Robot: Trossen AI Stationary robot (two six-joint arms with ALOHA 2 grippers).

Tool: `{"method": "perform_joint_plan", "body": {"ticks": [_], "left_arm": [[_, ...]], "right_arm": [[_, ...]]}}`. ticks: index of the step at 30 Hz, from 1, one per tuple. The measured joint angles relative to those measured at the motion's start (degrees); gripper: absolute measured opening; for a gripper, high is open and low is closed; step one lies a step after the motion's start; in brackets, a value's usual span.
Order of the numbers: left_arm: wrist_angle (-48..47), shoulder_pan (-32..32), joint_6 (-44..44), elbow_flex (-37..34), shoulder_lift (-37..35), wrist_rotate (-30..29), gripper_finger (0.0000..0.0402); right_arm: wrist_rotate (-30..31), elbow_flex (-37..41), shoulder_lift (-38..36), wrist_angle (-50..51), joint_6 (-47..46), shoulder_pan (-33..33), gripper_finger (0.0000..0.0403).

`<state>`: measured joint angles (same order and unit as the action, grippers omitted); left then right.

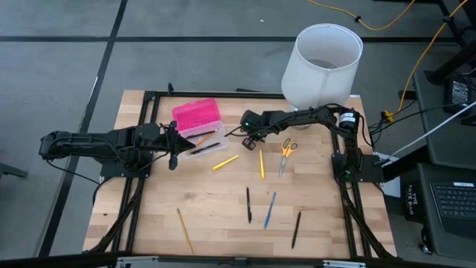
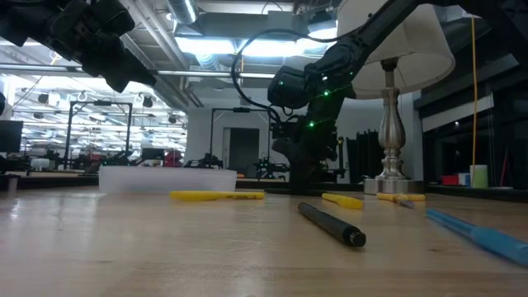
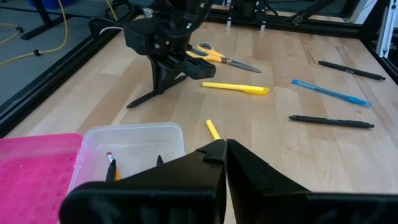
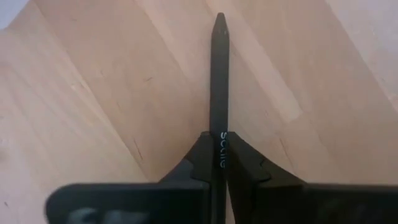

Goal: Pick & place school supplies into a supply box
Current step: Put the black pen into the pink supply box

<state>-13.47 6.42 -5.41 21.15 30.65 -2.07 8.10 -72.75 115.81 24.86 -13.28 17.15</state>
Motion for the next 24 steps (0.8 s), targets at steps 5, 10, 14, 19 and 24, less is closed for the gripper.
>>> {"method": "perform_joint_plan", "body": {"ticks": [5, 10, 14, 19, 24], "left_arm": [[0.00, 0.00, 0.00, 0.00, -0.01, 0.00, 0.0006], [-0.02, 0.00, 0.02, 0.00, 0.00, 0.00, 0.0006], [0.00, 0.00, 0.07, -0.02, -0.02, 0.00, 0.0006], [-0.02, 0.00, 0.15, -0.02, 0.00, 0.00, 0.0006], [-0.01, 0.00, 0.14, -0.02, -0.01, 0.00, 0.0006]], "right_arm": [[0.04, 0.05, -0.32, 0.38, 1.73, -0.21, 0.0024], [-0.66, 0.33, -2.42, 1.38, 3.09, -0.84, 0.0023], [-0.50, 0.20, -3.96, 0.74, 3.29, -2.88, 0.0023], [-0.42, 0.11, -5.07, -0.71, 3.34, -5.69, 0.0023], [2.31, 0.07, -6.22, -2.68, 3.52, -8.09, 0.0023]]}}
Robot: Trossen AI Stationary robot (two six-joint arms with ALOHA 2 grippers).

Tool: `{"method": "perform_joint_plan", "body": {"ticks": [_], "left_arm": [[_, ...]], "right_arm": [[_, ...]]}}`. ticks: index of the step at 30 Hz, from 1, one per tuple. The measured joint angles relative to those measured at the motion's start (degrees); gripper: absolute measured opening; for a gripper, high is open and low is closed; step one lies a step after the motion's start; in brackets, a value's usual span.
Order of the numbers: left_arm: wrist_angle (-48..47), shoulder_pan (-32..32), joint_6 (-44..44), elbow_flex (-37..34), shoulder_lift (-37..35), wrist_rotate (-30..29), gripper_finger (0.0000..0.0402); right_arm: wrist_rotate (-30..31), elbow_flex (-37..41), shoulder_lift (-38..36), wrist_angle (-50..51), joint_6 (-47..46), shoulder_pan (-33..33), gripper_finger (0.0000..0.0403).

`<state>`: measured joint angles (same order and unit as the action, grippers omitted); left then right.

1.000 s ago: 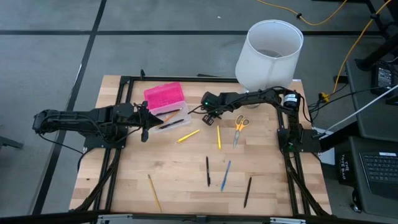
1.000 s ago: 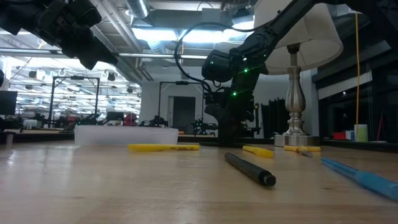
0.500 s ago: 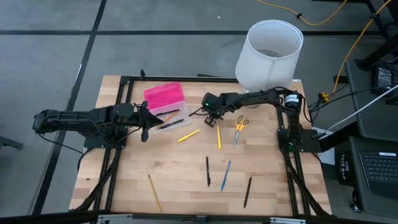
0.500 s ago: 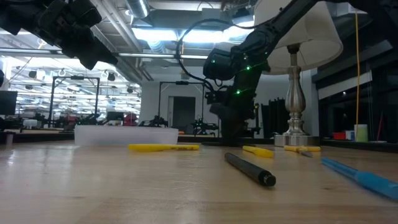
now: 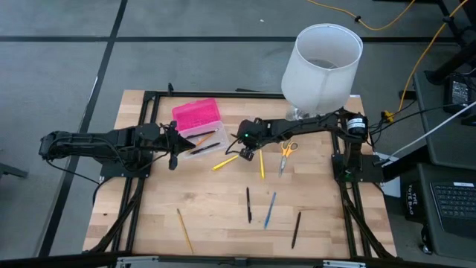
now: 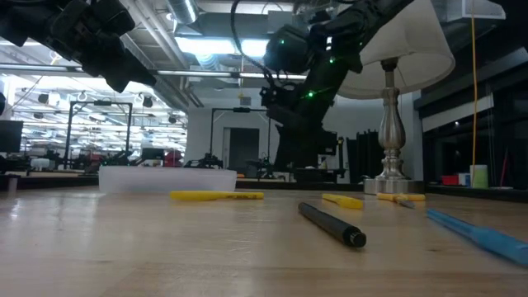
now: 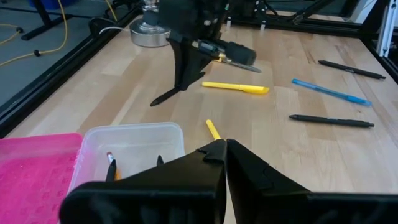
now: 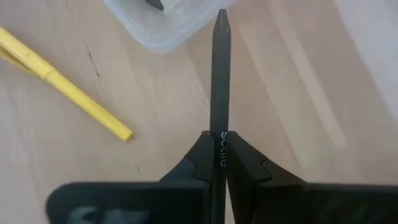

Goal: Pick & place school supplies into a supply box
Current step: Put the black pen into the pink supply box

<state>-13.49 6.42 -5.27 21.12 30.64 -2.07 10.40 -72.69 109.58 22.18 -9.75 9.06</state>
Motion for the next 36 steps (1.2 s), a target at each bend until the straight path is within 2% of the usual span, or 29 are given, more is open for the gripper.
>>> {"method": "perform_joint_plan", "body": {"ticks": [5, 9, 17, 22, 27, 31, 36], "left_arm": [[0.01, 0.00, 0.01, 0.00, -0.01, 0.00, 0.0006], [0.01, 0.00, 0.01, 0.00, -0.01, 0.00, 0.0006], [-0.01, 0.00, 0.01, 0.00, 0.01, 0.02, 0.0006], [0.01, 0.02, 0.01, 0.00, -0.01, 0.01, 0.0006], [0.01, 0.00, 0.01, 0.00, -0.01, 0.00, 0.0006], [-0.06, 0.01, 0.01, 0.00, -0.01, 0.03, 0.0006], [0.01, 0.03, 0.01, 0.00, -0.01, 0.06, 0.0006]], "right_arm": [[1.03, 0.00, -1.52, -0.43, 1.29, -0.55, 0.0023], [-1.31, 0.00, -1.69, -0.90, 1.53, -0.53, 0.0023], [-1.03, 0.06, -2.17, -4.69, 2.51, -0.53, 0.0023], [-1.04, 7.21, -4.48, -13.85, 0.40, -0.53, 0.0023], [-1.03, 16.02, -11.89, -21.68, -1.92, -0.64, 0.0023], [-1.39, 22.87, -18.68, -31.30, 0.91, -1.34, 0.0023], [-9.44, 30.17, -23.08, -49.26, 5.54, -1.86, 0.0023]]}}
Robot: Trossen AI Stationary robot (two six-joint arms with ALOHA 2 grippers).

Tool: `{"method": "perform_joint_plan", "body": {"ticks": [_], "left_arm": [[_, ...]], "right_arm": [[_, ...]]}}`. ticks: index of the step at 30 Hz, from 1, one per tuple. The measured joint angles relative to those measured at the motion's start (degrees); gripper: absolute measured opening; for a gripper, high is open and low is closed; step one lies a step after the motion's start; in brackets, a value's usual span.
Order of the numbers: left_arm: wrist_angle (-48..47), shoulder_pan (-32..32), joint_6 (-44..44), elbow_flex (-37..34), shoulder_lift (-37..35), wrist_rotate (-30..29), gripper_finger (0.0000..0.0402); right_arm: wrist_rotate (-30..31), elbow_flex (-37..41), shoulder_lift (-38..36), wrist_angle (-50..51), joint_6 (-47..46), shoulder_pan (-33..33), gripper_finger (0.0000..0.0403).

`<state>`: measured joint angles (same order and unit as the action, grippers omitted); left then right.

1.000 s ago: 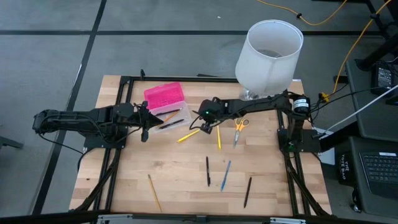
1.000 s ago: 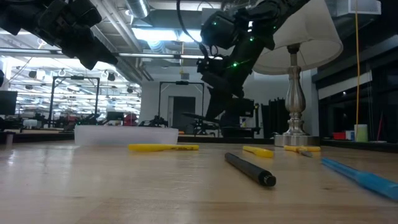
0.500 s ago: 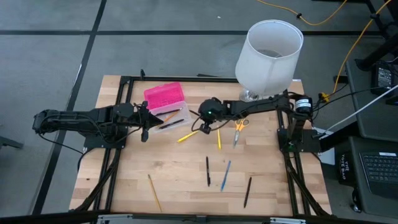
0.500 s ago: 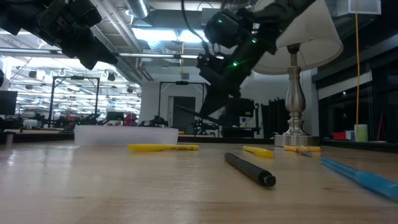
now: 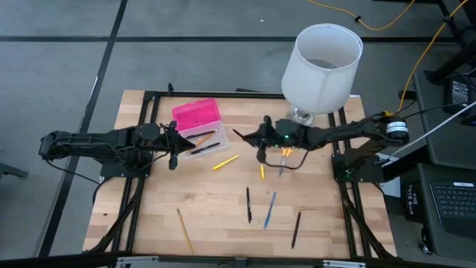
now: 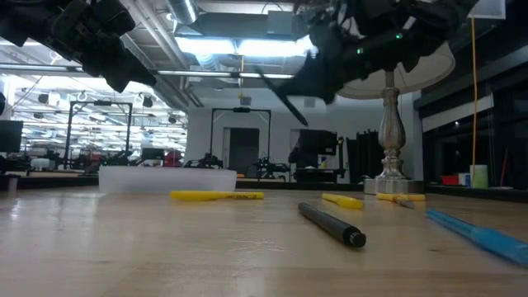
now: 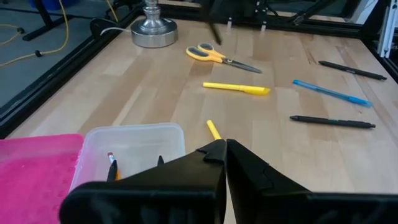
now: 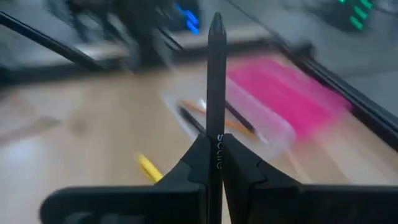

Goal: Pick & place school supplies into a supply box
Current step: Put the black pen into the pink supply box

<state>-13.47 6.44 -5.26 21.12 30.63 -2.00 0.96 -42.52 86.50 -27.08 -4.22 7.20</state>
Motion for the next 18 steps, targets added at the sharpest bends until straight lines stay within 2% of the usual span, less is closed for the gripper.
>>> {"method": "perform_joint_plan", "body": {"ticks": [4, 18], "left_arm": [[-0.13, -0.02, 0.00, -0.02, 0.00, -0.02, 0.0006], [-0.03, 0.00, 0.00, 0.00, 0.00, -0.04, 0.0006]], "right_arm": [[-6.02, 2.44, -0.16, -5.74, 0.25, 0.04, 0.0023], [-8.63, -0.45, -0.16, -7.08, 5.85, 0.04, 0.0023]]}}
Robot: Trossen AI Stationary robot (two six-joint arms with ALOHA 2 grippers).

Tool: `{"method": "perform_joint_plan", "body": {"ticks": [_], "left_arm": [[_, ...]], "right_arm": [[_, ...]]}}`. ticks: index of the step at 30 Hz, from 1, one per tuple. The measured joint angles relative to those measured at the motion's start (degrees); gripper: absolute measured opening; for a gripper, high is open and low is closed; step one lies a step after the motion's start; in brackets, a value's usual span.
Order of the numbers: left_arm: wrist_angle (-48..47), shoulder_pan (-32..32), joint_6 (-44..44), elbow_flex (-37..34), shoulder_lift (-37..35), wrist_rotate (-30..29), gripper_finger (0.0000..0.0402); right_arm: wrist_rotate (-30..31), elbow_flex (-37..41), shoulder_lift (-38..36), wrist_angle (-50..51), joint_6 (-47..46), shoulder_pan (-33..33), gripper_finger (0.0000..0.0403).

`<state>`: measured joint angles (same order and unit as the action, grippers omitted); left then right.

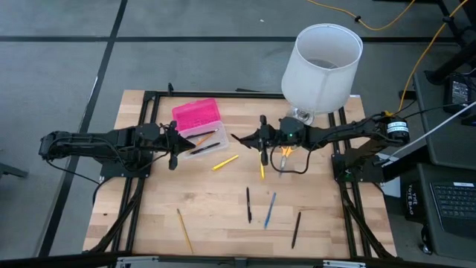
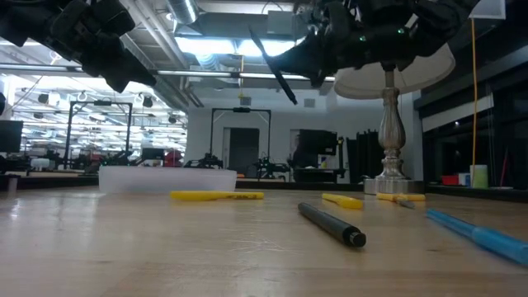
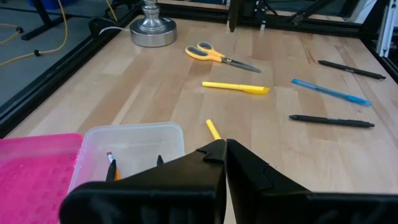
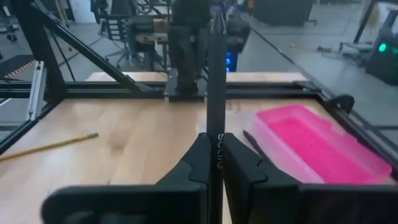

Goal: Pick & place school supplies into a supply box
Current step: Put the black pen into the pink supply box

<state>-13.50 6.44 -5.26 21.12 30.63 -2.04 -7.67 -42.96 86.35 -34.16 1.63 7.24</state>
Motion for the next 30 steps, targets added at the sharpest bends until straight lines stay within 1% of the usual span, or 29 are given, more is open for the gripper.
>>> {"method": "perform_joint_plan", "body": {"ticks": [9, 15, 17, 21, 25, 27, 30], "left_arm": [[0.00, 0.00, 0.00, -0.01, 0.00, -0.02, 0.0006], [0.02, 0.00, 0.00, 0.00, 0.00, -0.04, 0.0006], [0.00, 0.00, 0.00, 0.00, 0.00, -0.04, 0.0006], [0.02, 0.00, 0.02, 0.00, 0.00, -0.04, 0.0006], [0.00, -0.02, 0.00, 0.00, 0.01, -0.04, 0.0006], [0.02, 0.00, 0.00, 0.00, 0.00, -0.04, 0.0006], [0.02, -0.01, 0.00, 0.00, 0.00, -0.04, 0.0006]], "right_arm": [[0.03, -0.28, 0.16, -3.72, 1.79, 0.01, 0.0023], [0.02, -0.36, 3.18, -8.85, 1.66, 0.01, 0.0023], [-0.02, -0.98, 4.57, -8.63, 1.79, 0.01, 0.0023], [-0.02, -5.01, 8.66, -7.74, 2.25, 0.01, 0.0023], [-0.16, -10.88, 14.29, -3.62, 7.66, 0.01, 0.0023], [-1.46, -13.90, 17.08, -1.32, 11.34, 0.01, 0.0023], [-1.49, -18.19, 20.68, 0.91, 13.03, 0.01, 0.0023]]}}
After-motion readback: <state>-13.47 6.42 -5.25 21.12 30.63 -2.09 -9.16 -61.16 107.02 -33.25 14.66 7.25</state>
